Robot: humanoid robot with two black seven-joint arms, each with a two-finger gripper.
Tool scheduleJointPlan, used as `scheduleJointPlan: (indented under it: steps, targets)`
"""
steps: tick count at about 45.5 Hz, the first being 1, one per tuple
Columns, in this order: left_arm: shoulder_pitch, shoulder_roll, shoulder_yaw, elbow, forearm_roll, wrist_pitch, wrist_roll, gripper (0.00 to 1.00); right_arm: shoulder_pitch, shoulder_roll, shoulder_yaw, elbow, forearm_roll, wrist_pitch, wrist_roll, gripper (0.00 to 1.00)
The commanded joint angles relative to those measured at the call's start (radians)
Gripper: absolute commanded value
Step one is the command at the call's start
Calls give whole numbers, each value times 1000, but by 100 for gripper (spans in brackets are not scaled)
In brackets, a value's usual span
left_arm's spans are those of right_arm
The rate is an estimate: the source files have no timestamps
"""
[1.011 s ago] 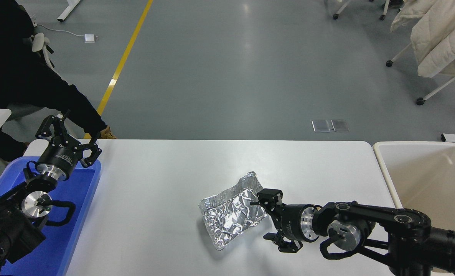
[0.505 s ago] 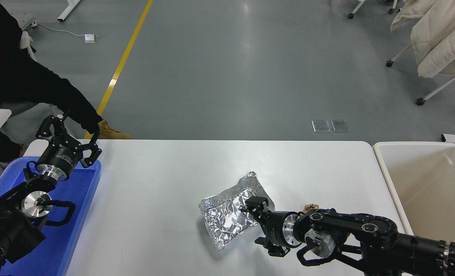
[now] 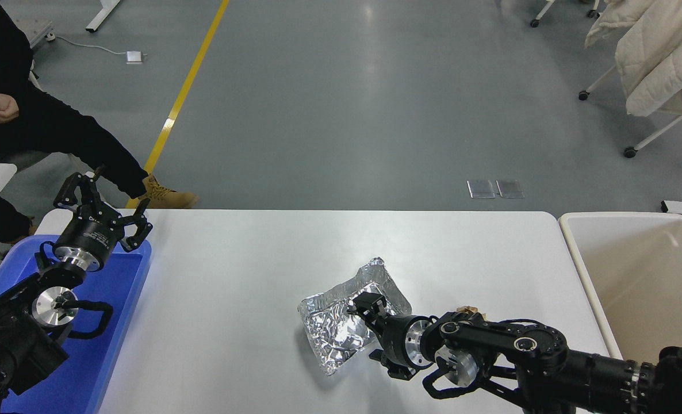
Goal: Clean the table surface
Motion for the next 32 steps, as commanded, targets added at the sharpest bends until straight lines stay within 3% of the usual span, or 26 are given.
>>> scheduleJointPlan:
  steps: [1, 7, 13, 18, 32]
  targets:
    - [0, 0, 0, 0, 0, 0, 0, 100, 4, 18, -28, -14, -40, -6, 2, 60]
    - [0, 0, 0, 0, 0, 0, 0, 100, 11, 17, -34, -16, -40, -6, 2, 39]
    - [0, 0, 0, 0, 0, 0, 0, 100, 14, 17, -36, -16, -42, -5, 2, 12]
    - [0, 0, 0, 0, 0, 0, 0, 100, 17, 17, -48, -16, -42, -5, 2, 0]
    - [0, 0, 0, 0, 0, 0, 0, 100, 17, 17, -66, -26, -23, -5, 0, 0]
